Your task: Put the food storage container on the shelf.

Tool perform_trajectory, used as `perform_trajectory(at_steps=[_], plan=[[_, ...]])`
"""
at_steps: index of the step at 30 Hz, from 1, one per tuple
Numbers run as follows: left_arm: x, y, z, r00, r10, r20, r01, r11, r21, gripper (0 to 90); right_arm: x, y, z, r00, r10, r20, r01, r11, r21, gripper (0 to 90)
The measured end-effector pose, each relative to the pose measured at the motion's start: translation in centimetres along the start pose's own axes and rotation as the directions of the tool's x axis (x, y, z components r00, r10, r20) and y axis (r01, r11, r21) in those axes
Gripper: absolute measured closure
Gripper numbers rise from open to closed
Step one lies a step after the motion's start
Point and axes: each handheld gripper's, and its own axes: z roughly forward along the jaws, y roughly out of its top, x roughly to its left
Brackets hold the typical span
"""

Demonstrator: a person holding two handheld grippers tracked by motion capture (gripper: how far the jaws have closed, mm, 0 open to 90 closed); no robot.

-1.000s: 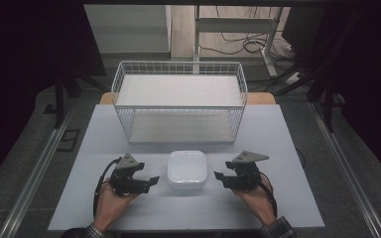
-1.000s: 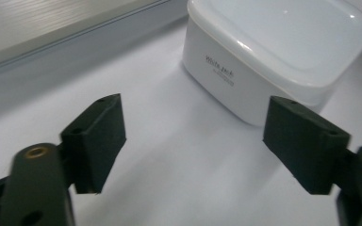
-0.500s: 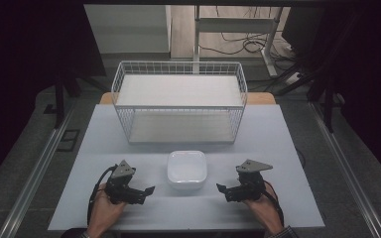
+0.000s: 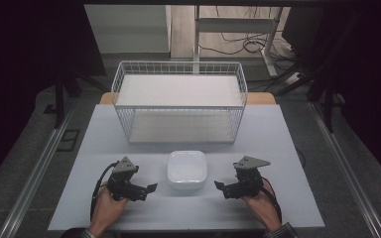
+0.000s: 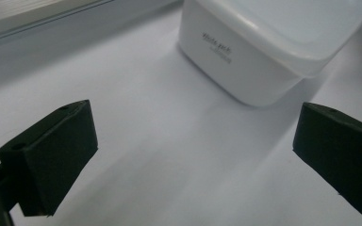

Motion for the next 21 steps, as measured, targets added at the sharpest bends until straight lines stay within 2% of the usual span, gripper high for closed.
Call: perform_trajectory(at_steps=[7, 12, 14, 17, 21], plan=[[-0.3, 1.5, 0.5, 0.9991, -0.003, 0.043, 0.004, 1.0, -0.005, 0.4, 0.0, 1.2, 0.3, 0.9974, 0.057, -0.044, -0.056, 0.998, 0.007, 3.6], [-0.4, 2.7, 0.7, 0.9952, -0.019, 0.096, 0.022, 0.9994, -0.028, 0.9, 0.0, 2.0, 0.6, 0.996, 0.077, -0.046, -0.077, 0.997, -0.005, 3.4], [-0.5, 3.1, 0.8, 0.9945, -0.016, 0.103, 0.019, 0.9993, -0.031, 1.7, 0.2, 2.3, 0.8, 0.997, 0.069, -0.034, -0.069, 0.998, 0.002, 2.9], [-0.7, 3.9, 1.1, 0.9941, 0.001, 0.108, 0.002, 0.9998, -0.022, 2.6, 0.7, 2.8, 1.0, 0.9996, 0.026, -0.008, -0.026, 0.999, 0.023, 0.8], [-0.9, 5.0, 1.8, 0.9938, 0.022, 0.109, -0.022, 0.9997, -0.007, 3.7, 1.2, 3.8, 1.3, 0.9999, 0.006, -0.013, -0.006, 0.999, 0.033, 0.0]])
